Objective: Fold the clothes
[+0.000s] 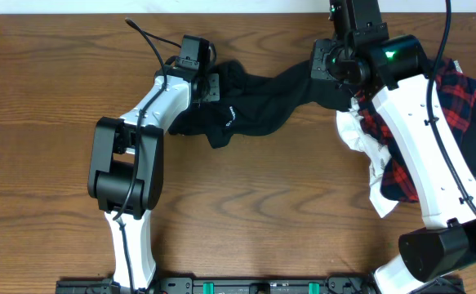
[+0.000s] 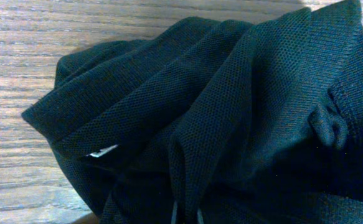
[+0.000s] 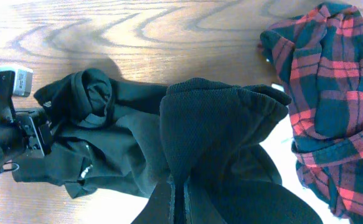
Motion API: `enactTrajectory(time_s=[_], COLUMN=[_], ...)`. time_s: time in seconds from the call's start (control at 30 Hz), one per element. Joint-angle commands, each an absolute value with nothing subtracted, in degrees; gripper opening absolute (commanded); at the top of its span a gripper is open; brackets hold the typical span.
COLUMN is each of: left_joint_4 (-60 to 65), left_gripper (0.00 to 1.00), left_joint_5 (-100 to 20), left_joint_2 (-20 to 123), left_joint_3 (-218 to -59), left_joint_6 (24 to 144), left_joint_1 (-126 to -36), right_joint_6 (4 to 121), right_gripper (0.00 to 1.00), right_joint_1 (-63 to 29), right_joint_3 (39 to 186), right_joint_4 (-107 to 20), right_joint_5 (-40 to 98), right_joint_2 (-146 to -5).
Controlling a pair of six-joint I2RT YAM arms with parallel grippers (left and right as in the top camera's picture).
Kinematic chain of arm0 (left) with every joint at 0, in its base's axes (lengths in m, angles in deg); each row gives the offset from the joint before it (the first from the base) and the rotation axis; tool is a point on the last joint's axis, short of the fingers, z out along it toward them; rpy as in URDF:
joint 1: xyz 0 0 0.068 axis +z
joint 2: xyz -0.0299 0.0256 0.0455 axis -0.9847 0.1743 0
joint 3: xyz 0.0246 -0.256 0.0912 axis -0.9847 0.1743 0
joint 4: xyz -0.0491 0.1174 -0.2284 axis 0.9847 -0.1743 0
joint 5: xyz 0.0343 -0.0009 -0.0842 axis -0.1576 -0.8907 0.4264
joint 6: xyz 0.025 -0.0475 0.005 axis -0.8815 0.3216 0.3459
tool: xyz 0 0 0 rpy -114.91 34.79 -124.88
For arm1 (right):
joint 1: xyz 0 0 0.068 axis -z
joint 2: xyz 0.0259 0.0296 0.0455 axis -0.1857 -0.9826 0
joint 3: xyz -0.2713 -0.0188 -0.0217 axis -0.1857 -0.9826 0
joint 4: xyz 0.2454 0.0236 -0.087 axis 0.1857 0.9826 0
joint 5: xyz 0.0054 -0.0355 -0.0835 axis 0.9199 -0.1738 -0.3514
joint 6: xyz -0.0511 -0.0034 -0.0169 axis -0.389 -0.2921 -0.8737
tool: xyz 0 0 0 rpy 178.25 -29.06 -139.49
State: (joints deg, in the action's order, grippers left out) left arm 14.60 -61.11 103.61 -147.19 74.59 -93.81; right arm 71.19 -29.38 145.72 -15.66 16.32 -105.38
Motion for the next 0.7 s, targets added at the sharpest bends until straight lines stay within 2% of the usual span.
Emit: enactTrajectory(time_s=[0.0, 0.37, 0.67], left_joint_4=[15.04, 13.44, 3.82], left_gripper=[0.06, 0.06, 0.06], left_joint_5=[-61.61, -66.48, -72.06], left_joint_2=[101.25, 90.28, 78.56], left_joint_3=[-148.04, -148.04, -148.04], left_joint_6=[74.20, 74.22, 74.24], left_joint_1=[-93.92, -93.07, -89.42], right_joint_6=[70.47, 70.60, 70.60], right_gripper=[0.01, 0.01, 0.01], right_joint_1=[-29.95, -29.95, -29.95], right_joint_3=[145.77, 145.77, 145.77], right_joint_4=[-15.77, -15.97, -15.97], right_joint_5=[15.25, 15.27, 15.25], right_joint_2=[-104.48, -104.48, -104.48])
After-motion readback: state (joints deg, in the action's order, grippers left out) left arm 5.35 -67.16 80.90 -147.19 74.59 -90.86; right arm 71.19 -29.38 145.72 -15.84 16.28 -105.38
